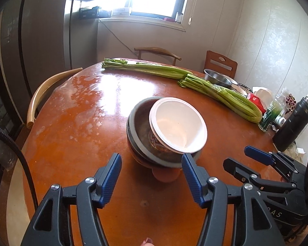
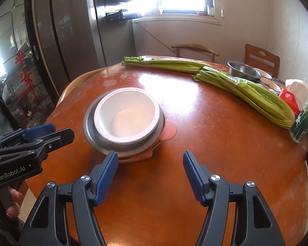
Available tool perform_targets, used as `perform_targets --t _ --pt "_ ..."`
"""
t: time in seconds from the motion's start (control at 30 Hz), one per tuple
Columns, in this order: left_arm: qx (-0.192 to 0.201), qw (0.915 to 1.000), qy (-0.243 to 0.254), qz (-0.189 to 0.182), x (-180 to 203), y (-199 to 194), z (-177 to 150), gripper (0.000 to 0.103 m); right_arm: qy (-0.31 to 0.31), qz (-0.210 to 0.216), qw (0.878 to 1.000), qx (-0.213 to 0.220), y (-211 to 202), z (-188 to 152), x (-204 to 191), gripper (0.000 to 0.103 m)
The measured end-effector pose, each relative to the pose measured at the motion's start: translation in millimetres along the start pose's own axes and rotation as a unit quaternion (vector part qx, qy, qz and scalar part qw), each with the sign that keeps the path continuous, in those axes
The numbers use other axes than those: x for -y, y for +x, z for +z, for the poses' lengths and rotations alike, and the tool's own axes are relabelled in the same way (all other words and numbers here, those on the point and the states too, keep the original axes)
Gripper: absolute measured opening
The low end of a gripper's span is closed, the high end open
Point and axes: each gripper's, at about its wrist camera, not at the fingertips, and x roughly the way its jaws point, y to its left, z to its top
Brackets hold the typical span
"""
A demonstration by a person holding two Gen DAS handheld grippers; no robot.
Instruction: Organize plates and bowls
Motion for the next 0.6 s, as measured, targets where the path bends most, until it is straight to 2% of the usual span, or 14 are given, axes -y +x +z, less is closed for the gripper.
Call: perform_targets --t 0.3,0.6 --pt "0.005 0.9999 0.004 0.01 12 -25 -31 0.063 0.0 -0.006 1.0 0.0 -23 -35 -5 0.067" --pt "0.007 0.9997 0.005 0.023 16 -33 -52 0.064 0.0 -0.008 1.0 0.004 -36 -59 -8 0.068"
